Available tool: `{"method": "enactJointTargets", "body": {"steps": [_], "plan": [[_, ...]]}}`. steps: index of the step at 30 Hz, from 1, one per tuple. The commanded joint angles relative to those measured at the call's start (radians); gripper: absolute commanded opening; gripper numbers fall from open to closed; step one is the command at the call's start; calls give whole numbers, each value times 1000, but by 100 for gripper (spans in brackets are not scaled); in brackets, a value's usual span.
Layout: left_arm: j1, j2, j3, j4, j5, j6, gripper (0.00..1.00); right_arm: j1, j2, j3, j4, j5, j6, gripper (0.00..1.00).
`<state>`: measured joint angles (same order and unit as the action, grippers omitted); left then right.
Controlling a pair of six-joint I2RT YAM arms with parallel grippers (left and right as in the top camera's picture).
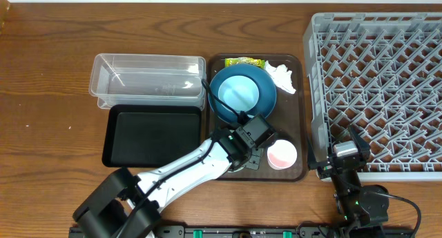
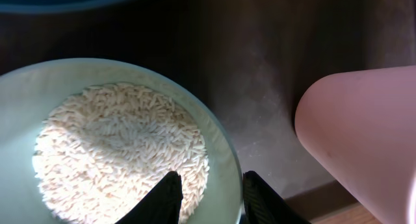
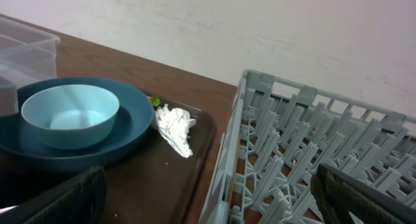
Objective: Sort waste into correct bins and load items into the dishwasher rack
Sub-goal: 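Grasp the rim of the pale green bowl with the left gripper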
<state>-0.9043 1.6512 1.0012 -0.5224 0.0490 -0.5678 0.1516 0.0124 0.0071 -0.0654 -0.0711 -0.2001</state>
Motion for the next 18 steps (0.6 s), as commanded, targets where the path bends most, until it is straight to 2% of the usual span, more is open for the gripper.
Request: {"method": "enactJointTargets", "body": {"steps": [1, 18], "plan": [[-5, 23, 14, 3, -15, 17, 34, -10, -2, -2, -3, -4, -3, 99], [-5, 60, 15, 51, -16, 17, 34, -10, -2, -2, -3, -4, -3, 99]]}}
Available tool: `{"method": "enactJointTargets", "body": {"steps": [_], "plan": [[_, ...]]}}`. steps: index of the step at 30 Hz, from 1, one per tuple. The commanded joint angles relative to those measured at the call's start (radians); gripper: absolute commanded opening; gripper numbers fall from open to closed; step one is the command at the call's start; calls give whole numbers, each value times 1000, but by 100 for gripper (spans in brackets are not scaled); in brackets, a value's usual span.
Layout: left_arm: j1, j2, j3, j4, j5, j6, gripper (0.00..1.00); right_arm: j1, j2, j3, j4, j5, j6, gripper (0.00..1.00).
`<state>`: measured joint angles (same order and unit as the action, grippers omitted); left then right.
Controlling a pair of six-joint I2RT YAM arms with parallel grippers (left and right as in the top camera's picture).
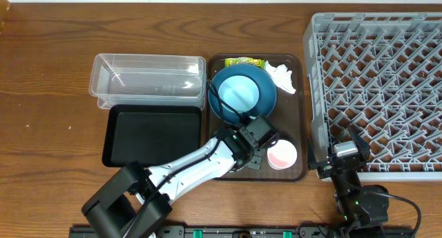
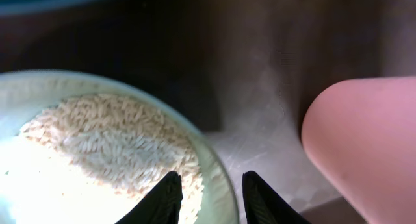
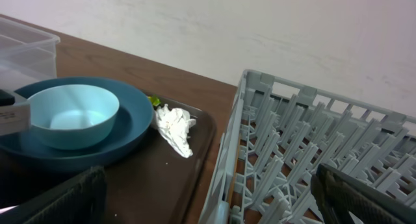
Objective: Sort waste into correct bins and load items into the dishwasher rack
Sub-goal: 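Grasp the rim of the pale green bowl with the left gripper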
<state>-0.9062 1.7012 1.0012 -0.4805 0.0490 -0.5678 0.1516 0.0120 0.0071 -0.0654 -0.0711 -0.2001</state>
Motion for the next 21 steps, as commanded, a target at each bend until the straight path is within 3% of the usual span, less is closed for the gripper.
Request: {"method": "enactJointTargets", "body": {"steps": [1, 11, 15, 21], "plan": [[-3, 10, 15, 14, -16, 17, 34, -10, -2, -2, -3, -4, -3, 99], [-3, 10, 14, 11, -16, 17, 24, -10, -2, -2, -3, -4, -3, 99], [-3, 10, 14, 11, -16, 17, 14, -10, -2, -2, -3, -4, -3, 99], [-3, 10, 14, 11, -16, 17, 12, -10, -2, -2, -3, -4, -3, 99]]}}
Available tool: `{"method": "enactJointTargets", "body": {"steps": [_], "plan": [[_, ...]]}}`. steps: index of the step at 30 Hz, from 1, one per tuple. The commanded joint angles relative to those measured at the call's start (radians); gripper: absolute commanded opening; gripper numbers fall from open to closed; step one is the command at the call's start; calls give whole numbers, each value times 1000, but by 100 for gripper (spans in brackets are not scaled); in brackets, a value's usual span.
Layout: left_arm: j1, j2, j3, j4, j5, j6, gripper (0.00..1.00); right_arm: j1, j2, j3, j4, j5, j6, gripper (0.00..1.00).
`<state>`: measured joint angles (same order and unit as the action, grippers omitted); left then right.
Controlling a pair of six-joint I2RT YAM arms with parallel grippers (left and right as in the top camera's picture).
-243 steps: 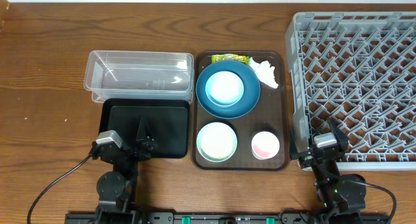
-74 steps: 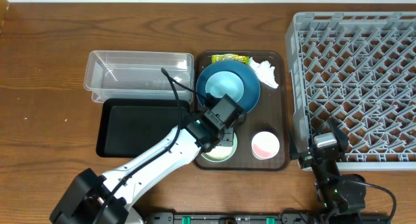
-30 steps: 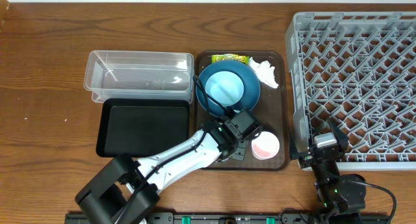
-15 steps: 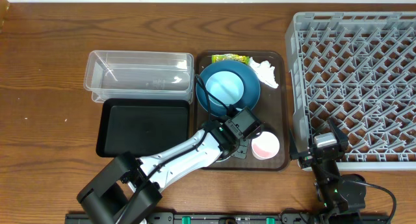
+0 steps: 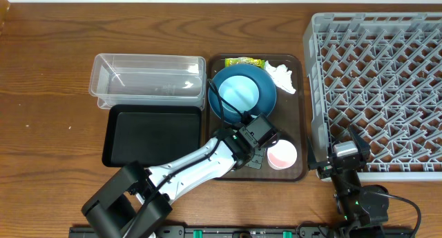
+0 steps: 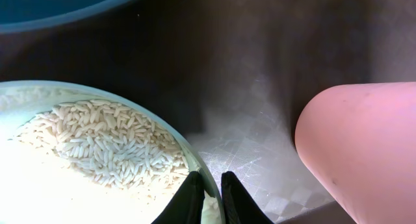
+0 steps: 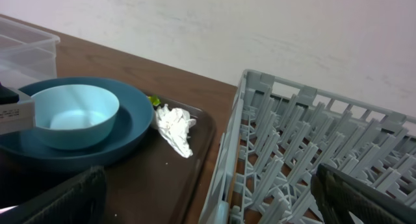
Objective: Sort waste into correct bins and load items into the dishwasher rack
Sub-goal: 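Grasp the rim of the pale green bowl with the left gripper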
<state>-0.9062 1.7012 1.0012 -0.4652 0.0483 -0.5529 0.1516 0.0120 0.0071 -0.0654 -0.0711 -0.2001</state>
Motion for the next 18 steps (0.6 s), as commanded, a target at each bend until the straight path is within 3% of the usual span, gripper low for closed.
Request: {"method": "enactJointTargets", "body": {"steps": [1, 11, 18], "plan": [[-3, 10, 14, -4, -15, 2, 9, -10, -2, -2, -3, -5, -3, 99], [-3, -6, 15, -12, -15, 1, 6, -10, -2, -2, -3, -4, -3, 99], [-3, -118, 18, -80, -15, -1, 6, -10, -2, -2, -3, -5, -3, 99]]}}
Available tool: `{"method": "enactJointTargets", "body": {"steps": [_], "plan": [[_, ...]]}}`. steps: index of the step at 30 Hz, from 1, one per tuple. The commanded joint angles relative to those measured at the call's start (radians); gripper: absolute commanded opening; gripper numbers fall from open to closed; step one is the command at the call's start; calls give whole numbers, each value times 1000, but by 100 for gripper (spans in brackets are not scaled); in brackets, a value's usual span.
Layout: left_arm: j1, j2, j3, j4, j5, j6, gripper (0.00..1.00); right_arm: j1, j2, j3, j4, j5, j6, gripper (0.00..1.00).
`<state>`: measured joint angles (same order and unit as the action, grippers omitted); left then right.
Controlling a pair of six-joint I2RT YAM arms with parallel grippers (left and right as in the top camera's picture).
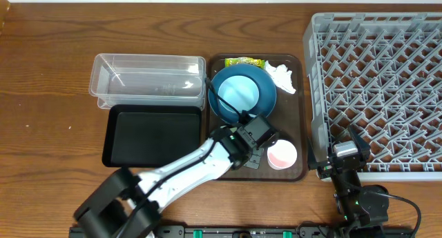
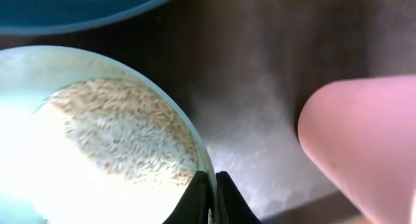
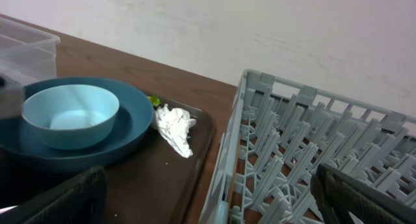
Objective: Sort waste into correct bins and load items into the dishwasher rack
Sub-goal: 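Grasp the rim of the pale green bowl with the left gripper, then lift the bowl and carry it left over the black tray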
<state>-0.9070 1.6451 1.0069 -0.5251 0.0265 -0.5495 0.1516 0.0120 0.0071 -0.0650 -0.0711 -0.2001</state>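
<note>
In the left wrist view, a pale green bowl of rice [image 2: 97, 139] has its right rim pinched by my left gripper [image 2: 211, 199], which is shut on it. A pink cup [image 2: 364, 139] stands just right of it on the brown tray [image 2: 260, 87]. From overhead the left gripper [image 1: 253, 143] covers the rice bowl, beside the pink cup [image 1: 282, 155]. My right gripper [image 3: 208, 188] is open and holds nothing; it rests at the front left corner of the dishwasher rack [image 1: 376, 93], where overhead shows the right gripper [image 1: 343, 157].
A dark blue plate with a light blue bowl [image 1: 240, 93] takes up the tray's back half. Behind it lie a crumpled tissue [image 1: 282, 76] and a green wrapper [image 1: 245, 61]. A clear bin [image 1: 148, 79] and a black bin [image 1: 153, 136] stand left of the tray.
My left gripper's fingers have drawn closer together on the rice bowl's rim. The bowl sits a little higher in the wrist view. The right arm has not moved.
At first my left gripper was open, with its fingers on either side of the rice bowl's right rim beside the pink cup. It was still open at the following moment, then nearly shut on the rim, and now it is shut on it. The right arm has stayed still.
</note>
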Motion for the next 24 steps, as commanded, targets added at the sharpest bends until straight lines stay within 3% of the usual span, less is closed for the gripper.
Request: {"method": "enactJointTargets", "body": {"steps": [1, 12, 24], "plan": [[-2, -83, 12, -29, 6, -5, 6, -10, -2, -2, -3, -4, -3, 99], [36, -359, 12, -148, 7, -1, 6, -10, -2, -2, -3, -5, -3, 99], [361, -455, 11, -312, 32, 81, 6, -10, -2, -2, -3, -4, -3, 99]]}}
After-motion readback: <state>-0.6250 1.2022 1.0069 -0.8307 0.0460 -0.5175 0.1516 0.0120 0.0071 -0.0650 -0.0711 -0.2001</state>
